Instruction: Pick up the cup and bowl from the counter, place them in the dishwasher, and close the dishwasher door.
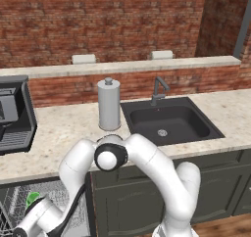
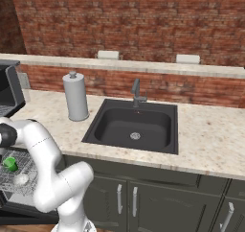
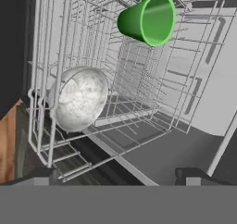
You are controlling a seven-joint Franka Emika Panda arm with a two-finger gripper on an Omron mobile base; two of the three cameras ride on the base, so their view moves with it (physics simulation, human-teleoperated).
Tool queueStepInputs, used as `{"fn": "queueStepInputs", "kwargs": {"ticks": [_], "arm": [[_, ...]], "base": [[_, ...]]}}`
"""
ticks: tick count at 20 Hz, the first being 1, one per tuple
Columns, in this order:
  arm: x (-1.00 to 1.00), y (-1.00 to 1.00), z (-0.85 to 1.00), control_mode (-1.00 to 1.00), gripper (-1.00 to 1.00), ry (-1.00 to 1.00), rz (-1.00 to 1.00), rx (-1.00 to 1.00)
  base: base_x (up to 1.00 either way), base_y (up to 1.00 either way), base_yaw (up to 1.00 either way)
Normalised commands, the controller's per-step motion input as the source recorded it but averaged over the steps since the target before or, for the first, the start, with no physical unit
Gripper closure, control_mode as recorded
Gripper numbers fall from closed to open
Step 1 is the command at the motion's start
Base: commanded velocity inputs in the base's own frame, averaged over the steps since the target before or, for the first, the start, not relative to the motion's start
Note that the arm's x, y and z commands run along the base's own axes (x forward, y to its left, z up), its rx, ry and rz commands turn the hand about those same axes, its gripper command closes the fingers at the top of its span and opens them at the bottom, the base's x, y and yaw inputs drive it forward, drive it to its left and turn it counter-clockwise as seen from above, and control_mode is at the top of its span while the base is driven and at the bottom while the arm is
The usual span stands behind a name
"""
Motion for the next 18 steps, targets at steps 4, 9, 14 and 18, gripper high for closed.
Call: {"fn": "queueStepInputs", "kwargs": {"ticks": [4,9,14,18], "arm": [[-0.13,-0.11,0.14,-1.0,-1.0,-0.02,-0.01,0.01],[-0.04,-0.23,0.15,-1.0,-1.0,-0.04,-0.04,0.02],[-0.1,-0.23,0.14,-1.0,-1.0,-0.05,-0.04,0.07],[-0.13,-0.25,0.1,-1.0,-1.0,-0.05,-0.03,0.1]], "base": [[0.0,0.0,0.0],[0.0,0.0,0.0],[0.0,0.0,0.0],[0.0,0.0,0.0]]}}
